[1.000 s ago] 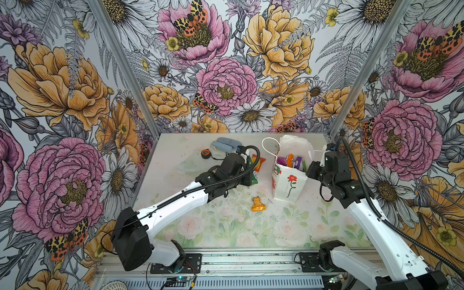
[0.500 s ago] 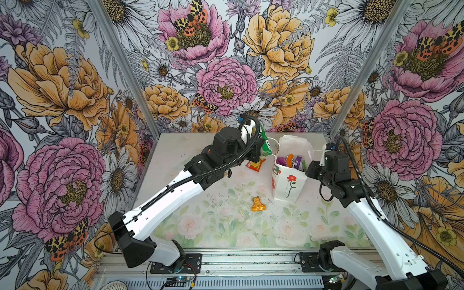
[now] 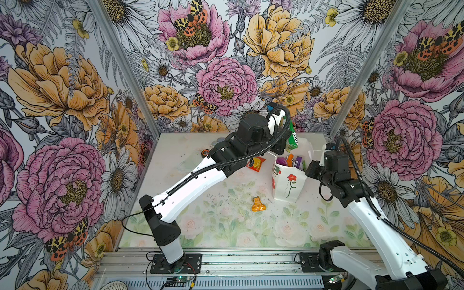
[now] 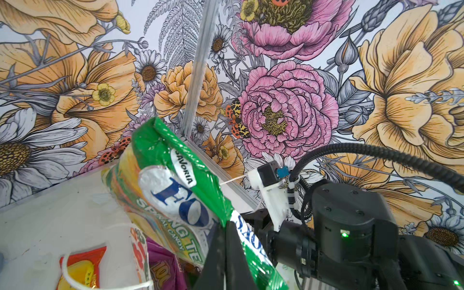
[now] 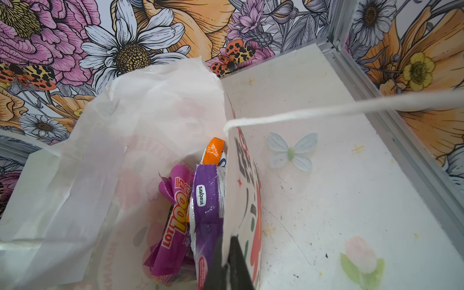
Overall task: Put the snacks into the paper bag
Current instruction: 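Carry the green bag over the paper bag's opening with the left gripper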
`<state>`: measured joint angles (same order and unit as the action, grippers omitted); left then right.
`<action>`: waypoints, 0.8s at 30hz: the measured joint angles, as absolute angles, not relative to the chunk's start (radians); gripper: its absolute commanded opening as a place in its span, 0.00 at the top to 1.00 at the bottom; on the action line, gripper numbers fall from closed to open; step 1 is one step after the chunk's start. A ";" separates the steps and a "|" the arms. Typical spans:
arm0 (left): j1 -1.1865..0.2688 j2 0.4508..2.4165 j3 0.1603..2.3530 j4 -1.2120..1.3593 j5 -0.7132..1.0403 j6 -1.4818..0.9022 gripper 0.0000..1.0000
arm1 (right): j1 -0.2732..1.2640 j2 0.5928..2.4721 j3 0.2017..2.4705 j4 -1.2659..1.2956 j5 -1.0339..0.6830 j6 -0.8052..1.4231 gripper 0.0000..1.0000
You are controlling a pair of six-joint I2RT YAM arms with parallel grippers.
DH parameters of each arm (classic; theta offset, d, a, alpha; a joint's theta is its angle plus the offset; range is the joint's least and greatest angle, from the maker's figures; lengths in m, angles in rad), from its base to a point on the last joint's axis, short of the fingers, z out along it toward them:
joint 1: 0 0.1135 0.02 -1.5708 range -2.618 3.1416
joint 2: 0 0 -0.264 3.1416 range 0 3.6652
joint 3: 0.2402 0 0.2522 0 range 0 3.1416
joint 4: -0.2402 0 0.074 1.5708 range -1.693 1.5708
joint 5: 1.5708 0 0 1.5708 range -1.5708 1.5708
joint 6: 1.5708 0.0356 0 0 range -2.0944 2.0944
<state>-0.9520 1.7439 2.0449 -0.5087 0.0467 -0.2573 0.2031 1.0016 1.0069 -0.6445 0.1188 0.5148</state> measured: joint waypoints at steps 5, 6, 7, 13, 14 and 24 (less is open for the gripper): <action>-0.966 1.857 2.179 -0.544 0.079 -0.250 1.00 | 0.203 1.002 1.007 -0.645 0.118 0.515 1.00; -0.966 1.877 2.201 -0.554 0.082 -0.250 1.00 | 0.203 1.001 1.007 -0.645 0.118 0.515 1.00; -0.966 1.903 2.230 -0.569 0.088 -0.249 1.00 | 0.203 1.001 1.007 -0.645 0.118 0.515 1.00; -0.966 2.056 2.403 -0.678 0.119 -0.226 1.00 | 0.203 1.001 1.007 -0.645 0.118 0.514 1.00; -0.966 2.074 2.421 -0.693 0.125 -0.224 1.00 | 0.203 1.001 1.007 -0.645 0.118 0.514 1.00; -0.962 2.126 2.456 -0.763 0.160 -0.209 1.00 | 0.203 1.001 1.007 -0.645 0.118 0.514 1.00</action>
